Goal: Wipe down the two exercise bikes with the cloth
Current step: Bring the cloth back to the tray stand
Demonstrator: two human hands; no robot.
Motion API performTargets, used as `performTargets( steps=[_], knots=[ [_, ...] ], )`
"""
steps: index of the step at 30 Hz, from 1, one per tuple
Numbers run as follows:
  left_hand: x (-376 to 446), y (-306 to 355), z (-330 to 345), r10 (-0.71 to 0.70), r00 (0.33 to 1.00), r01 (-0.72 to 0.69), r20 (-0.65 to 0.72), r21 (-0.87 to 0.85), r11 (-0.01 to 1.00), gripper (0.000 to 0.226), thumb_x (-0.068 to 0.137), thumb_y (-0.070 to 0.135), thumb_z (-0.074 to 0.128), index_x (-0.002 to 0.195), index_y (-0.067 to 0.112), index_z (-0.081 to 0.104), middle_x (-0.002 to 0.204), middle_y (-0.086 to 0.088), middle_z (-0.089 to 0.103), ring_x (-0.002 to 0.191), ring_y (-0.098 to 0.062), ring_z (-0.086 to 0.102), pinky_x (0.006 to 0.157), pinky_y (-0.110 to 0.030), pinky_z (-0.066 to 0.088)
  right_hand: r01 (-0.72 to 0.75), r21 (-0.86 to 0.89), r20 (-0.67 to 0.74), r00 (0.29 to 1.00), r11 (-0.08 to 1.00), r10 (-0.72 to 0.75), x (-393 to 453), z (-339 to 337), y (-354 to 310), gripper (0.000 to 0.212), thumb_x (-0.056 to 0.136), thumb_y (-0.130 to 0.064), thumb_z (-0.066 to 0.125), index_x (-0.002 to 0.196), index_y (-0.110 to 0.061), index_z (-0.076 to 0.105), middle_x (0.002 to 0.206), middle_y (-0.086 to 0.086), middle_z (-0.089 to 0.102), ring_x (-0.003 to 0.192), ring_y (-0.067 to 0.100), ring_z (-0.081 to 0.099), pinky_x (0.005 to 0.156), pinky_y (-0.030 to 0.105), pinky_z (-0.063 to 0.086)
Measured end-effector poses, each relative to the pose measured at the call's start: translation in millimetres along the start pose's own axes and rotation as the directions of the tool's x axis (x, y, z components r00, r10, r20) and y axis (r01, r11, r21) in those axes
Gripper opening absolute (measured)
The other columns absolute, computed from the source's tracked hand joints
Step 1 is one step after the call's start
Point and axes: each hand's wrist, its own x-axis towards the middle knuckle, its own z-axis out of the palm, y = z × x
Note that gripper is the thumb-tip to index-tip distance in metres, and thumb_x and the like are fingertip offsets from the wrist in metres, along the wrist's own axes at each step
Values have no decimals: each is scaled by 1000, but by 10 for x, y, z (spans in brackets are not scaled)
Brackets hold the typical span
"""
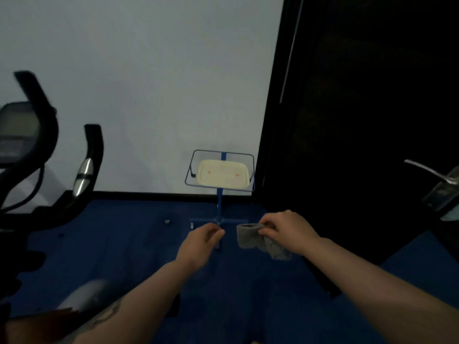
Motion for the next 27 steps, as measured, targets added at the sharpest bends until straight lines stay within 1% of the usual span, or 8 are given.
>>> performTargets(
  steps=[3, 7, 9, 13, 17, 20, 23, 27],
  knots=[
    [516, 145, -46, -20, 999, 21, -40, 26, 999, 20, 98, 40, 51, 104, 25, 63, 100, 6, 67, 93, -11, 62, 86, -40, 52, 7, 21, 21, 1000, 1000, -8, 412, -168, 239, 20, 93, -44, 58, 107, -32, 67, 101, -8, 69, 91, 10, 62, 80, 34, 53],
    [1081, 301, -149, -19, 995, 23, -99, 37, 999, 17, 98, 37, 52, 98, 25, 64, 95, 4, 68, 89, -14, 62, 82, -37, 52, 2, 26, 38, 999, 1000, -3, 972, -256, 449, 20, 93, -42, 60, 106, -29, 68, 101, -6, 69, 91, 12, 63, 80, 35, 53],
    [1304, 314, -196, -30, 997, 34, -66, 59, 998, 20, 98, 38, 52, 103, 24, 65, 99, 5, 68, 92, -13, 62, 82, -34, 51, -23, 39, 58, 998, 999, 20, 1260, -250, 508, 20, 93, -41, 61, 106, -28, 68, 102, -5, 69, 92, 13, 63, 81, 35, 53],
    [1838, 154, -331, -51, 998, 55, -35, 100, 994, 20, 98, 37, 52, 105, 24, 65, 104, 5, 68, 95, -13, 63, 86, -38, 52, -32, 43, 103, 994, 999, 27, 1904, -202, 546, 19, 93, -41, 60, 104, -27, 68, 101, -4, 69, 90, 14, 63, 79, 35, 54],
    [2404, -74, -526, -75, 997, 75, -9, 122, 990, 20, 98, 37, 52, 105, 23, 65, 103, 3, 69, 92, -14, 63, 85, -38, 52, -65, 86, 73, 996, 994, 59, 2533, -210, 524, 21, 92, -42, 62, 102, -25, 69, 100, -2, 69, 90, 15, 63, 79, 36, 54],
    [2840, -215, -702, -91, 996, 88, 19, 135, 987, 19, 98, 38, 51, 103, 26, 65, 101, 4, 69, 92, -15, 63, 85, -39, 52, -103, 96, 86, 992, 990, 94, 2993, -224, 507, 22, 93, -41, 60, 103, -23, 69, 99, -2, 68, 89, 15, 62, 79, 36, 54],
    [3256, -337, -818, -79, 996, 71, 51, 155, 985, 19, 98, 40, 49, 102, 29, 64, 101, 7, 67, 93, -13, 62, 84, -37, 52, -142, 114, 82, 988, 983, 133, 3400, -192, 530, 22, 93, -40, 60, 102, -22, 69, 97, -2, 68, 88, 16, 62, 78, 37, 54],
    [3707, -450, -880, -100, 988, 77, 116, 188, 979, 22, 98, 40, 48, 105, 27, 64, 105, 6, 67, 96, -14, 61, 84, -34, 51, -205, 145, 56, 978, 968, 199, 3856, -180, 573, 22, 94, -38, 59, 97, -18, 68, 91, 1, 68, 84, 19, 61, 74, 38, 54]
  ],
)
